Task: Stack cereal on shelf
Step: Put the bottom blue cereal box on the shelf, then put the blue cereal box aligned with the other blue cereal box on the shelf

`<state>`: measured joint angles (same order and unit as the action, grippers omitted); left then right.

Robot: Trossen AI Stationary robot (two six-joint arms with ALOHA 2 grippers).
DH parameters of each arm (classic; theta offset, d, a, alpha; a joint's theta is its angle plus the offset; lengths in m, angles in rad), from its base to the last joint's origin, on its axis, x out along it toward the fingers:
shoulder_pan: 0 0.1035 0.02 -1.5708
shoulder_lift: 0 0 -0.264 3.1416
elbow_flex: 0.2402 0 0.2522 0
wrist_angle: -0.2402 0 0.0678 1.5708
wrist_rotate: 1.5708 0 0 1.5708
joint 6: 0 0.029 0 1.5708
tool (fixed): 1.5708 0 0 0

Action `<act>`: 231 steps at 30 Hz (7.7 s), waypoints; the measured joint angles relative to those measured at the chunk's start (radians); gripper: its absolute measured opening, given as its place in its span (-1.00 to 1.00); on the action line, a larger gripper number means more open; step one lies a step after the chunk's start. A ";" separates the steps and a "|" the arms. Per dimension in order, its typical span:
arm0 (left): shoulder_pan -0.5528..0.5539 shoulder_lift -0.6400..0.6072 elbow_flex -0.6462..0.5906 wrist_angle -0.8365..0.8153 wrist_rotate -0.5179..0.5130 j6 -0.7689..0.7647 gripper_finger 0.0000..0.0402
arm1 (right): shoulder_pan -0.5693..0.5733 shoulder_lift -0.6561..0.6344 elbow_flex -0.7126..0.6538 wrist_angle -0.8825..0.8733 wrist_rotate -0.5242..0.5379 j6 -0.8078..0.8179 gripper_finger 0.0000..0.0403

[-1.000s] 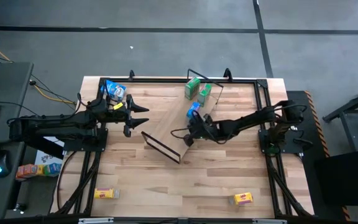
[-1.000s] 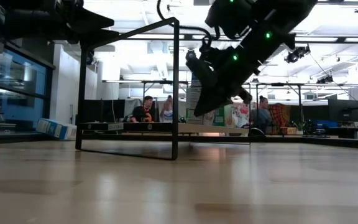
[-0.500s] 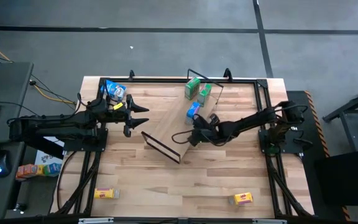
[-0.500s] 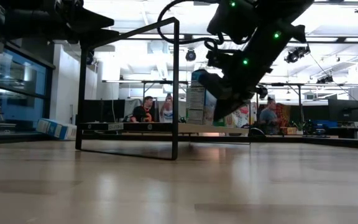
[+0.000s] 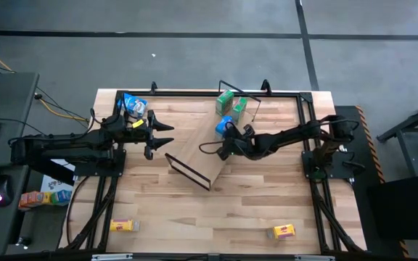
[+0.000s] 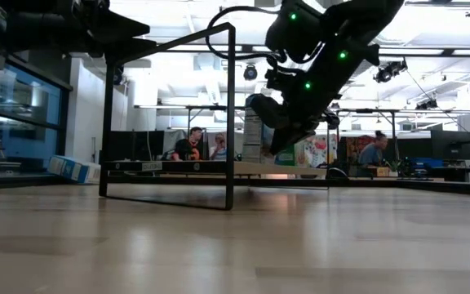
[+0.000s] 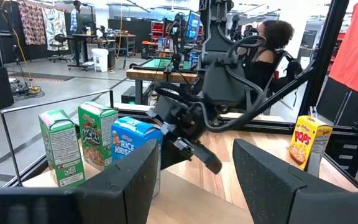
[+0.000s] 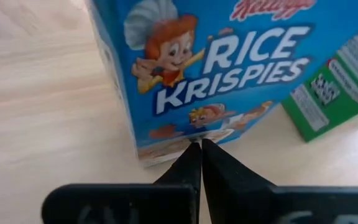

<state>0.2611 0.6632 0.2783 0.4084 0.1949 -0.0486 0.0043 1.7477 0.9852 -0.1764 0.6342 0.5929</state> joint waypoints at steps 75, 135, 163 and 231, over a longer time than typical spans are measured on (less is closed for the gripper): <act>0.000 0.001 0.000 0.000 0.000 0.008 -0.02 | -0.135 0.084 -0.001 0.335 -0.181 -0.149 -1.00; 0.044 0.038 0.087 -0.439 -0.767 -0.177 -0.06 | 0.344 -0.484 -0.149 -0.944 0.327 0.757 0.35; 0.370 0.562 0.142 -0.552 -0.946 -0.343 -1.00 | 0.028 -0.484 -0.254 -0.239 0.360 0.244 -0.96; 0.457 0.762 0.160 -0.266 -0.626 -0.148 -1.00 | 0.029 -0.484 -0.254 -0.229 0.329 0.217 -1.00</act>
<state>0.7181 1.4247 0.4385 0.1423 -0.4316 -0.1964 0.0331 1.2640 0.7315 -0.4053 0.9629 0.8099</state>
